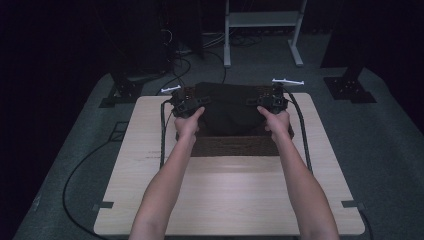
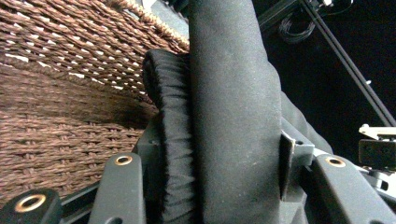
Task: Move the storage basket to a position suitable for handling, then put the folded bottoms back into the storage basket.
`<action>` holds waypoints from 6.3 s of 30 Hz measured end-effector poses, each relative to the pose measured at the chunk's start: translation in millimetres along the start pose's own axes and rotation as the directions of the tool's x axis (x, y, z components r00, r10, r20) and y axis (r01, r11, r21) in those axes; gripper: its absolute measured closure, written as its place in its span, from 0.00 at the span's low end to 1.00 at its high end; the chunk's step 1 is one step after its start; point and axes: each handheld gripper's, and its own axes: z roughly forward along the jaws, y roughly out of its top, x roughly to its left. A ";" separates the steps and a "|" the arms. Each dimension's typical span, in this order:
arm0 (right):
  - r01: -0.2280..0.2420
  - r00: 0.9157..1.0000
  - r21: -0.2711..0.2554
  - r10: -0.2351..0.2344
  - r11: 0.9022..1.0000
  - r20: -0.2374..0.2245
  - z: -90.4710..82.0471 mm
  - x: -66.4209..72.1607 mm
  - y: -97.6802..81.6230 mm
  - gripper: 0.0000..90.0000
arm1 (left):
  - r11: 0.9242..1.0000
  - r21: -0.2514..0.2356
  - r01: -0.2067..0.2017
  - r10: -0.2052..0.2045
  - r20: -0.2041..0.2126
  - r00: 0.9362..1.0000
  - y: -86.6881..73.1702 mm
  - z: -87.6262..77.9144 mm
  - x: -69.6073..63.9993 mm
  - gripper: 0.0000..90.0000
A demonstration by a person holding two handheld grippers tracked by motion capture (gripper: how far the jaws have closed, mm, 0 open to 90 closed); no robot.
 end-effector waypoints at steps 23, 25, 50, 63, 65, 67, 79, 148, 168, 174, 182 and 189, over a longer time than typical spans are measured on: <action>-0.003 0.987 0.078 -0.010 0.997 0.161 -0.9 -10.9 -0.6 0.66 | 0.997 -0.068 0.026 -0.026 -0.007 1.000 0.0 -10.4 1.6 0.49; 0.000 0.985 0.072 -0.012 0.997 0.171 -3.8 -9.8 0.3 0.66 | 0.998 -0.063 0.023 -0.024 -0.003 1.000 -0.1 -11.1 1.1 0.49; -0.009 0.994 0.021 0.007 1.000 0.111 -37.9 -18.6 -7.5 0.52 | 0.998 -0.061 -0.016 0.018 0.042 0.999 -3.0 -27.2 -15.7 0.44; 0.031 0.998 0.020 -0.032 0.999 0.052 -58.3 -12.4 -19.8 0.47 | 0.998 -0.052 -0.036 0.040 0.070 0.997 -9.9 -40.5 -23.5 0.41; 0.032 0.998 0.019 -0.033 0.999 0.046 -60.1 -11.9 -21.3 0.47 | 0.998 -0.048 -0.039 0.042 0.072 0.996 -10.6 -43.0 -24.5 0.40; 0.038 0.998 0.019 -0.038 0.999 0.040 -61.9 -11.7 -22.7 0.46 | 0.998 -0.047 -0.046 0.050 0.072 0.996 -11.0 -45.9 -24.7 0.40; 0.056 0.998 0.033 -0.057 0.998 0.022 -72.9 -9.8 -32.8 0.44 | 0.997 -0.045 -0.059 0.062 0.082 0.995 -16.0 -59.3 -25.1 0.37; 0.132 0.991 0.115 -0.130 0.985 -0.020 -130.6 -18.1 -102.2 0.34 | 0.996 0.015 -0.091 0.087 0.168 0.982 -57.6 -95.3 -27.6 0.26; 0.116 0.992 0.099 -0.110 0.988 -0.056 -145.9 -31.1 -128.8 0.33 | 0.995 0.019 -0.100 0.095 0.168 0.981 -84.6 -108.9 -17.3 0.25; 0.103 0.993 0.105 -0.096 0.989 -0.066 -147.7 -36.5 -137.1 0.33 | 0.994 0.025 -0.107 0.101 0.165 0.981 -92.0 -114.7 -15.5 0.25; 0.089 0.994 0.107 -0.082 0.990 -0.068 -151.3 -43.9 -147.1 0.33 | 0.994 0.038 -0.101 0.094 0.157 0.983 -100.0 -118.6 -5.9 0.23; 0.070 0.996 0.108 -0.063 0.992 -0.062 -154.3 -51.5 -153.3 0.33 | 0.994 0.048 -0.097 0.089 0.148 0.985 -105.5 -122.4 0.3 0.23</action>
